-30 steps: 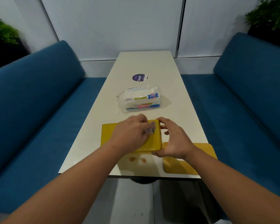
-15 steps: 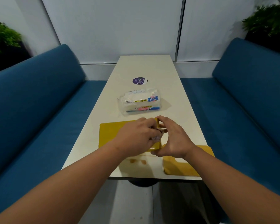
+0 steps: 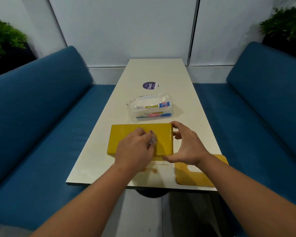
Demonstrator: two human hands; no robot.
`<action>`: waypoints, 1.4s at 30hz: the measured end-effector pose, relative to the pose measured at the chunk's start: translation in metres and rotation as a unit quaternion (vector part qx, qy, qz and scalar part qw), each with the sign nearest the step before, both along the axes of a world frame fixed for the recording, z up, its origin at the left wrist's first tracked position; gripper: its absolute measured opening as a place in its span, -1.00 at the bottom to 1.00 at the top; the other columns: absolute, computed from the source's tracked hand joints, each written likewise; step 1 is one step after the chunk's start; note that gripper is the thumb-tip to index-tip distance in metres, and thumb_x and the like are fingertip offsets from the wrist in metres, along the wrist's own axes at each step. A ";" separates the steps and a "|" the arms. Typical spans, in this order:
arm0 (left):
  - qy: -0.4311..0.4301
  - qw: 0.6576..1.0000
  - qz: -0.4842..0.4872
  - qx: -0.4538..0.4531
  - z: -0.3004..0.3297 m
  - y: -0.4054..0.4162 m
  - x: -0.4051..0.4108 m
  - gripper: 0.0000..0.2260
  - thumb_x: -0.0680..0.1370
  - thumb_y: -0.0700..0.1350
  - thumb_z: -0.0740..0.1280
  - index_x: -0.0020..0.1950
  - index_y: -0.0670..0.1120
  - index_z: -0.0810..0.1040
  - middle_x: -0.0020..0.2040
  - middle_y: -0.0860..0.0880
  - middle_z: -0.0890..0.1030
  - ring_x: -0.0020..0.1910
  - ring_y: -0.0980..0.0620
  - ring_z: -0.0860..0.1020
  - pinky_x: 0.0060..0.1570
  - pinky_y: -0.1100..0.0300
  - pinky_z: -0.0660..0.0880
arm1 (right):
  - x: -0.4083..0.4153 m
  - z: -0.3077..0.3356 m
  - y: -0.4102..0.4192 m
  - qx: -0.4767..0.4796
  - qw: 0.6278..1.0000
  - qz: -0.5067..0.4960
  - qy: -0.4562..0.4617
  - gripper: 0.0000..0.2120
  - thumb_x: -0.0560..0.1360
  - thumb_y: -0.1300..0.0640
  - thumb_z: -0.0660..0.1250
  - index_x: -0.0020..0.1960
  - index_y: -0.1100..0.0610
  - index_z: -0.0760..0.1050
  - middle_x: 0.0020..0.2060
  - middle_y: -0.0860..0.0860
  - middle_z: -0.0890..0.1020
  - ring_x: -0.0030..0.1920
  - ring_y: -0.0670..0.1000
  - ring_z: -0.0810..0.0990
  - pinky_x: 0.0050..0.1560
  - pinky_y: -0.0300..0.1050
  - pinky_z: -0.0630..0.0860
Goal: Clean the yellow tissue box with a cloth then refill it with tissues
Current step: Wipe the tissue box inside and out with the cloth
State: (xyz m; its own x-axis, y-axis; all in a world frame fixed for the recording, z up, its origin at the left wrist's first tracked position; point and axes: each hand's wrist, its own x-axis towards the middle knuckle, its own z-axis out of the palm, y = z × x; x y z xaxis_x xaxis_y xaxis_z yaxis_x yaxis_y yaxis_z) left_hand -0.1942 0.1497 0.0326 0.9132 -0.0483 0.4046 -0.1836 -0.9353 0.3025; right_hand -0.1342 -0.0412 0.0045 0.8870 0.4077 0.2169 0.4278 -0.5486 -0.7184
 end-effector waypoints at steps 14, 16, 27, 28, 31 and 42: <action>0.021 1.000 -0.006 -0.001 -0.011 -0.006 -0.012 -0.73 0.61 0.08 0.19 0.17 0.04 0.61 0.01 0.06 0.53 -0.12 0.05 0.48 -0.24 0.21 0.41 | -0.009 -0.003 0.003 -0.033 0.999 -0.001 0.012 0.05 0.08 -0.12 0.66 0.43 0.00 0.20 0.26 -0.12 0.43 0.19 -0.11 0.44 0.03 -0.42 0.38; 0.011 0.999 -0.040 0.011 -0.009 -0.021 -0.016 -0.72 0.61 0.09 0.18 0.19 0.05 0.60 0.01 0.07 0.52 -0.11 0.08 0.47 -0.24 0.21 0.43 | -0.012 -0.004 0.006 -0.027 1.000 0.000 0.013 0.04 0.06 -0.11 0.66 0.41 -0.01 0.22 0.21 -0.16 0.44 0.18 -0.12 0.46 -0.07 -0.55 0.35; 0.108 0.988 0.099 -0.043 0.016 0.072 0.016 -0.66 0.62 0.09 0.17 0.37 0.11 0.44 0.29 0.12 0.44 0.11 -0.01 0.47 0.01 0.11 0.44 | -0.012 0.003 -0.007 -0.055 0.998 0.012 -0.004 0.07 0.07 -0.19 0.60 0.44 0.03 0.18 0.28 -0.11 0.38 0.21 -0.09 0.42 0.12 -0.26 0.39; 0.128 0.988 0.080 -0.039 0.022 0.072 0.016 -0.66 0.62 0.07 0.17 0.40 0.11 0.41 0.33 0.11 0.44 0.18 -0.02 0.46 0.06 0.10 0.42 | -0.012 0.001 -0.007 -0.057 0.998 0.011 -0.003 0.07 0.06 -0.21 0.59 0.43 0.03 0.17 0.28 -0.12 0.37 0.22 -0.08 0.43 0.12 -0.25 0.40; 0.178 0.982 0.060 -0.020 0.036 0.071 0.017 -0.69 0.63 0.05 0.15 0.35 0.10 0.46 0.25 0.02 0.53 0.15 -0.06 0.48 0.05 0.09 0.41 | -0.011 -0.002 -0.007 -0.057 0.998 0.008 0.006 0.09 0.04 -0.27 0.58 0.42 -0.02 0.15 0.31 -0.09 0.37 0.25 -0.03 0.46 0.17 -0.10 0.51; 0.192 0.967 0.089 0.143 0.075 0.056 0.015 -0.79 0.59 0.01 0.16 0.07 0.00 0.54 -0.14 0.01 0.55 -0.18 -0.03 0.50 -0.26 0.14 0.46 | -0.029 0.028 0.040 -0.227 0.964 0.026 -0.135 0.23 0.14 -0.36 0.51 0.55 -0.01 -0.13 0.53 -0.02 0.05 0.51 0.04 0.00 0.50 0.11 0.00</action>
